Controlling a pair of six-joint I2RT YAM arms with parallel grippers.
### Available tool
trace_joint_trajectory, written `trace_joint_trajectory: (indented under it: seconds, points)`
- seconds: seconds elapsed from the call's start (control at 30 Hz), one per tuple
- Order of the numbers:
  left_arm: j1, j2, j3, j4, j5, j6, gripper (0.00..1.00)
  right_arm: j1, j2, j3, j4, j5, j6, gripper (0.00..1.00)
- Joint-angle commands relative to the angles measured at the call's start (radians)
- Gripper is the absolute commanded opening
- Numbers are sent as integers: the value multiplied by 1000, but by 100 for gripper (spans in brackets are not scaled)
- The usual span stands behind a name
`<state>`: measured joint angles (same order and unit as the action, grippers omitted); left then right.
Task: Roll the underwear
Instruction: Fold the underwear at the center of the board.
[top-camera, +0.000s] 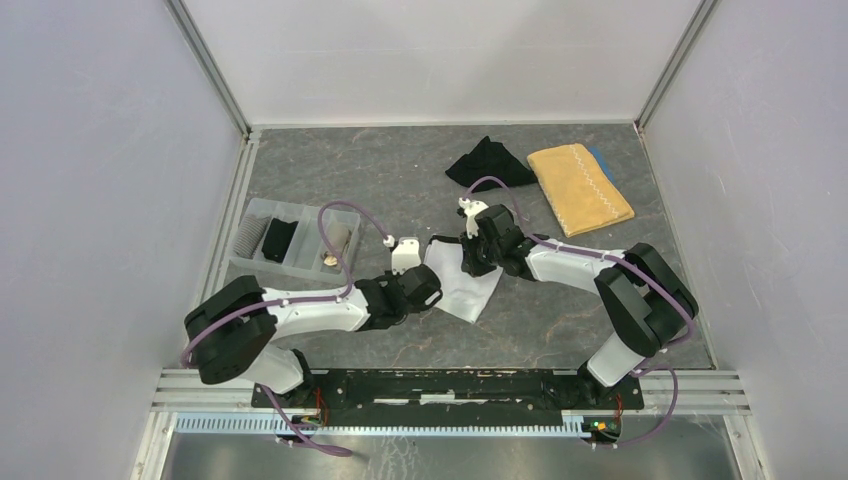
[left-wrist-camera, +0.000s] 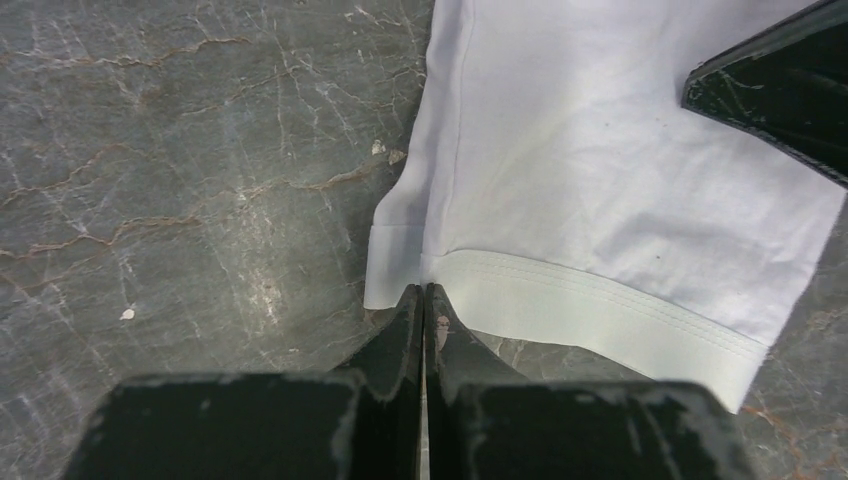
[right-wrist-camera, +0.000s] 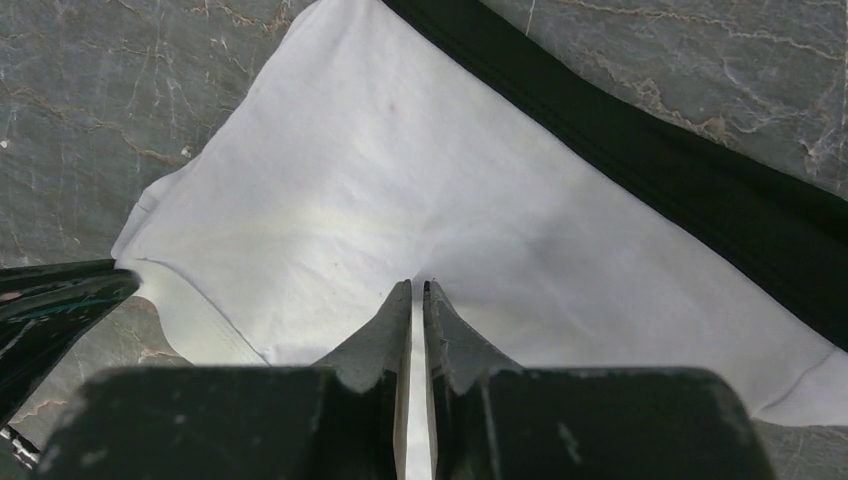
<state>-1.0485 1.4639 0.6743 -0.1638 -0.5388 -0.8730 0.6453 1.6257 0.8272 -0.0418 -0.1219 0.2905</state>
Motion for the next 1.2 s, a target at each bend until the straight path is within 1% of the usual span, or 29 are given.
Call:
trace_joint_trajectory:
  seconds: [0.0,0.27,0.63,0.87,1.0,1.1,1.17]
  points:
    - [7,-54,41,-46,-12,37,2,0,-9,1,35,-1,-7,13]
    - [8,-44,31,-57,-47,36,2,-1,2,0,34,-8,-12,16]
    - [18,12,18,-43,-90,26,2,0,14,-10,23,-2,-29,16]
    - [22,22,32,-71,-112,17,2,0,8,-23,20,-2,-37,16]
    - [22,-1,53,-102,-116,18,6,0,-18,-23,18,-18,-37,16]
    - [22,-31,66,-124,-115,24,12,0,-38,-23,14,-26,-37,16]
    - [23,-52,71,-135,-114,26,19,0,-51,-23,9,-28,-39,16]
